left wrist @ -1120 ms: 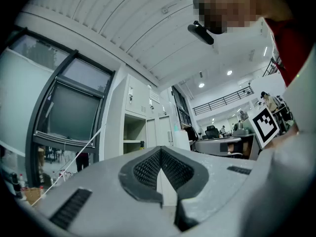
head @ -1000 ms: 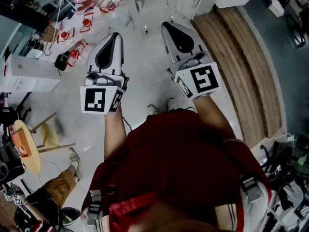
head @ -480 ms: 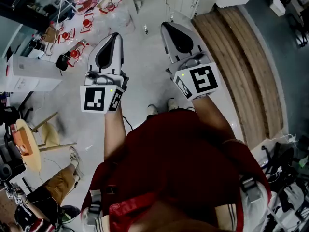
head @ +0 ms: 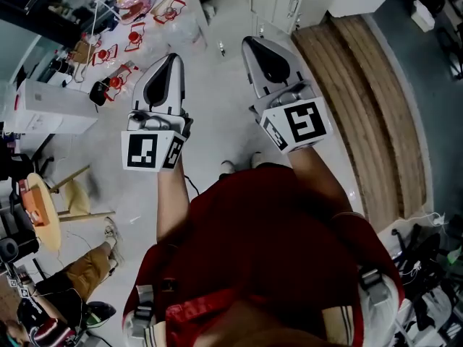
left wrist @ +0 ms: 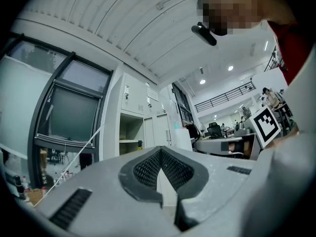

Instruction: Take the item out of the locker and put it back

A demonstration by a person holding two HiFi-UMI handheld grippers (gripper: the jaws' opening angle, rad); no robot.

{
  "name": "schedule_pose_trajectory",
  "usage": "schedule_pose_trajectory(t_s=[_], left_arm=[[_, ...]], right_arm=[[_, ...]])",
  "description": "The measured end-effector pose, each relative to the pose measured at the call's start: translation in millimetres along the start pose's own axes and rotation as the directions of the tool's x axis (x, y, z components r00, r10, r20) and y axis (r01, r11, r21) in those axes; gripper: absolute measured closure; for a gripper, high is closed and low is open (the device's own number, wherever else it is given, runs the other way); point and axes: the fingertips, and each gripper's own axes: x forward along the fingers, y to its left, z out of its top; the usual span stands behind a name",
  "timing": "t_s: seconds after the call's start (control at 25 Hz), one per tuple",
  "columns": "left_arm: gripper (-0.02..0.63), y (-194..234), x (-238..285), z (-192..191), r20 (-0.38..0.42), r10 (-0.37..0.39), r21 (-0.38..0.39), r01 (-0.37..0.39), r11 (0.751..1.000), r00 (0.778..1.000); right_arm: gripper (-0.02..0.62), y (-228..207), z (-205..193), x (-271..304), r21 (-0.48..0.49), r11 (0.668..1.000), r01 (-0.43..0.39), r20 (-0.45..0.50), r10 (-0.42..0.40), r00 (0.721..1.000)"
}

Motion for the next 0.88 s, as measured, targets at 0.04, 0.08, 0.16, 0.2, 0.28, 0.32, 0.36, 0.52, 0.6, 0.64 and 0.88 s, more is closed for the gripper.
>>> schedule_pose_trajectory(t_s=[0.04, 0.08, 0.16, 0.2, 0.28, 0.32, 0.36, 0.52, 0.6, 0.64, 0.88], left_arm=[[0.600, -2.4, 3.7, -0.1, -0.002, 0.002, 0.001, -0.002, 1.000, 1.000], [0.600, -4.3, 7.5, -0.1, -0.003, 0.005, 0.003, -0.005, 1.000, 1.000], [0.600, -7.5, 14.4, -0.5, -0.007, 0.011, 0.006, -0.010, 1.000, 1.000], [0.600, -9.2, 17.3, -1.2, -0.009, 0.014, 0.006, -0.014, 1.000, 1.000], [0.600, -12.1, 23.0, -3.2, -0.015, 0.023, 0.005, -0.023, 1.000, 1.000], [0.600, -13.0, 25.9, -4.3, -0.017, 0.028, 0.004, -0.028, 1.000, 0.999], [0.600, -13.9, 28.7, -5.3, -0.019, 0.033, 0.002, -0.033, 0.999, 0.999], [0.600, -21.1, 37.8, -9.3, -0.024, 0.041, 0.003, -0.041, 0.999, 0.999], [0.600, -24.0, 41.6, -11.4, -0.026, 0.042, 0.005, -0.042, 0.999, 0.999], [0.600, -24.4, 43.5, -12.5, -0.027, 0.043, 0.005, -0.043, 0.999, 0.999], [0.600, -20.1, 56.3, -17.8, -0.020, 0.043, 0.000, -0.043, 0.999, 0.999]], right_arm=[[0.598, -4.3, 0.2, -0.3, 0.003, 1.000, -0.002, 0.002, 0.002, 1.000], [0.598, -8.5, 0.5, 0.0, 0.005, 1.000, -0.004, 0.004, 0.004, 1.000], [0.598, -15.8, 0.3, 0.9, 0.008, 1.000, -0.009, 0.004, 0.009, 1.000], [0.598, -19.3, -0.5, 1.0, 0.010, 1.000, -0.012, 0.003, 0.012, 1.000], [0.598, -26.8, -2.9, 1.0, 0.017, 1.000, -0.014, -0.002, 0.014, 1.000], [0.597, -30.4, -4.4, 1.3, 0.019, 1.000, -0.015, -0.006, 0.015, 1.000], [0.596, -33.6, -5.8, 1.9, 0.017, 1.000, -0.018, -0.010, 0.018, 1.000], [0.522, -45.6, -14.0, 1.9, 0.008, 1.000, -0.015, -0.032, 0.015, 0.999], [0.489, -51.4, -18.1, 3.2, 0.007, 1.000, -0.004, -0.046, 0.004, 0.999], [0.475, -53.6, -19.8, 4.4, 0.004, 1.000, 0.000, -0.052, 0.000, 0.999], [0.420, -61.5, -26.3, 15.3, -0.023, 1.000, 0.018, -0.078, -0.020, 0.997]])
